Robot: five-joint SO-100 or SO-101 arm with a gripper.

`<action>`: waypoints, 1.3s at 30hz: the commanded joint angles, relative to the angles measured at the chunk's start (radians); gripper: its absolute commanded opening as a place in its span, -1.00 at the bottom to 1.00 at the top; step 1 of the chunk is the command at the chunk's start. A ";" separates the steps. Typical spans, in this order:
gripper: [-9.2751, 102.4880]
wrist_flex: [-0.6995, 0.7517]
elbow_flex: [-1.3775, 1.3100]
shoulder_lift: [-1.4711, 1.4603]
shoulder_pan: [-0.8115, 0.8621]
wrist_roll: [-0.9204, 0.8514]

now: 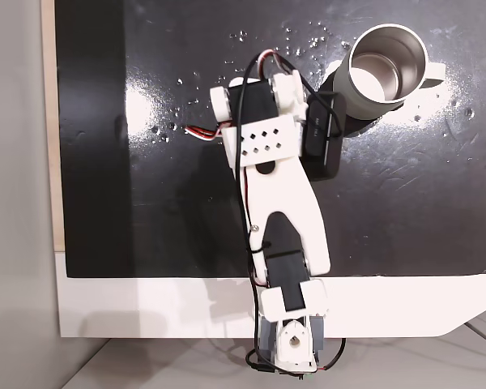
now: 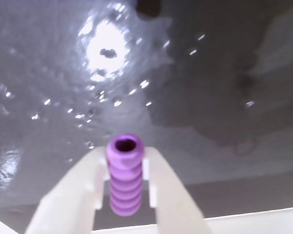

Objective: Grasp a pengrip and put it in the cup.

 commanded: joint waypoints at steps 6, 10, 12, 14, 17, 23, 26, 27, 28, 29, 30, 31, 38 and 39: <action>-0.83 0.021 0.221 0.353 0.129 -0.253; -0.83 0.023 0.255 0.436 0.239 -0.371; -0.83 0.025 0.249 0.442 0.305 -0.437; -0.83 0.025 0.232 0.439 0.365 -0.506; -0.83 0.025 0.170 0.405 0.442 -0.594; -0.83 0.023 -0.100 0.229 0.541 -0.693; -0.83 0.023 -0.262 0.130 0.566 -0.713; -0.83 0.023 -0.313 0.101 0.572 -0.719; -0.83 0.023 -0.362 0.074 0.575 -0.724; -0.83 0.021 -0.414 0.043 0.578 -0.727; -0.83 0.021 -0.476 0.009 0.578 -0.727; -0.83 0.021 -0.537 -0.028 0.580 -0.727; -0.83 0.015 -0.841 -0.222 0.568 -0.723; -0.83 0.014 -0.890 -0.255 0.571 -0.723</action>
